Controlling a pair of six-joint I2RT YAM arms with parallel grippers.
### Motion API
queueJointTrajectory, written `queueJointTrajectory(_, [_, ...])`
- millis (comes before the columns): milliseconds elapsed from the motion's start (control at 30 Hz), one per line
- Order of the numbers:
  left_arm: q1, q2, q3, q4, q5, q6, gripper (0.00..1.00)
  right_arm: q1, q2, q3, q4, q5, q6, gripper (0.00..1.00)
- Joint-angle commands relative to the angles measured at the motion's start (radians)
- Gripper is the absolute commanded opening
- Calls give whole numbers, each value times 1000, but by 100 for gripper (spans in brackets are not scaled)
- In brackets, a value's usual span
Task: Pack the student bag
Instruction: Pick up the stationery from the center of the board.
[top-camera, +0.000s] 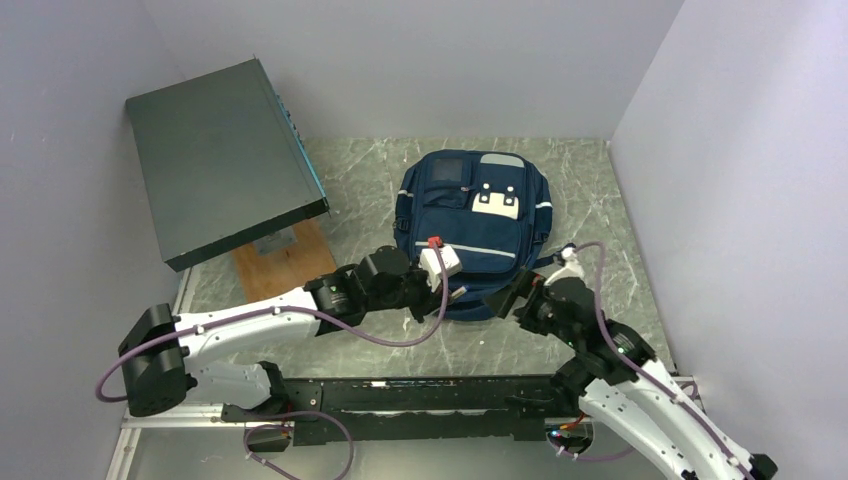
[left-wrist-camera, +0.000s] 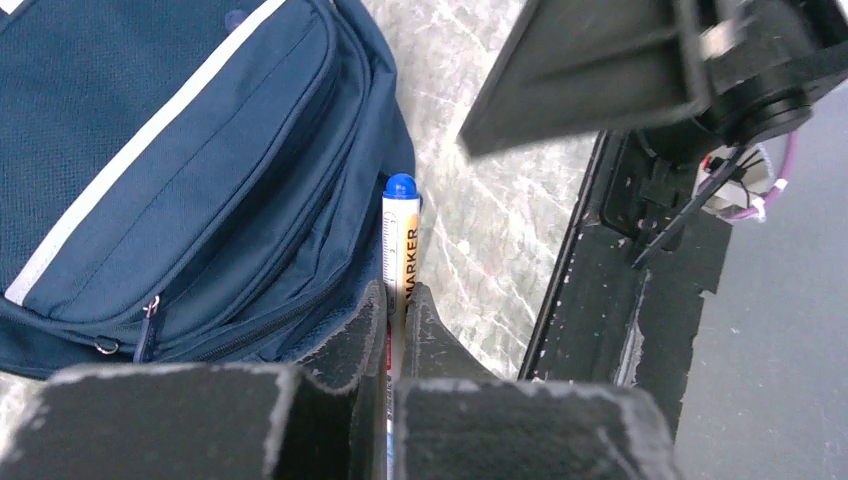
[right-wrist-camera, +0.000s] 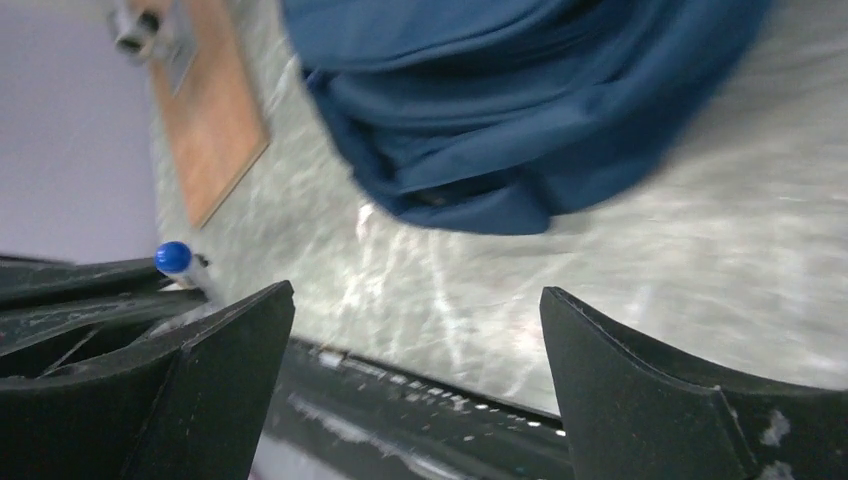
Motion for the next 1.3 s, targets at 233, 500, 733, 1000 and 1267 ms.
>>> queueJointTrajectory(233, [10, -43, 49, -109, 33, 168, 0, -52, 143, -49, 560, -542, 54, 70])
queueJointTrajectory(500, [10, -62, 43, -106, 29, 223, 0, -102, 268, -68, 657, -708, 59, 42])
queueJointTrajectory(733, [7, -59, 44, -114, 27, 235, 0, -101, 348, -116, 704, -771, 30, 42])
queueJointTrajectory(1000, [-10, -40, 61, -130, 32, 257, 0, -102, 394, -177, 840, -829, 66, 30])
queueJointTrajectory(1267, [-24, -24, 62, -135, 49, 278, 0, -102, 433, -234, 964, -873, 110, 37])
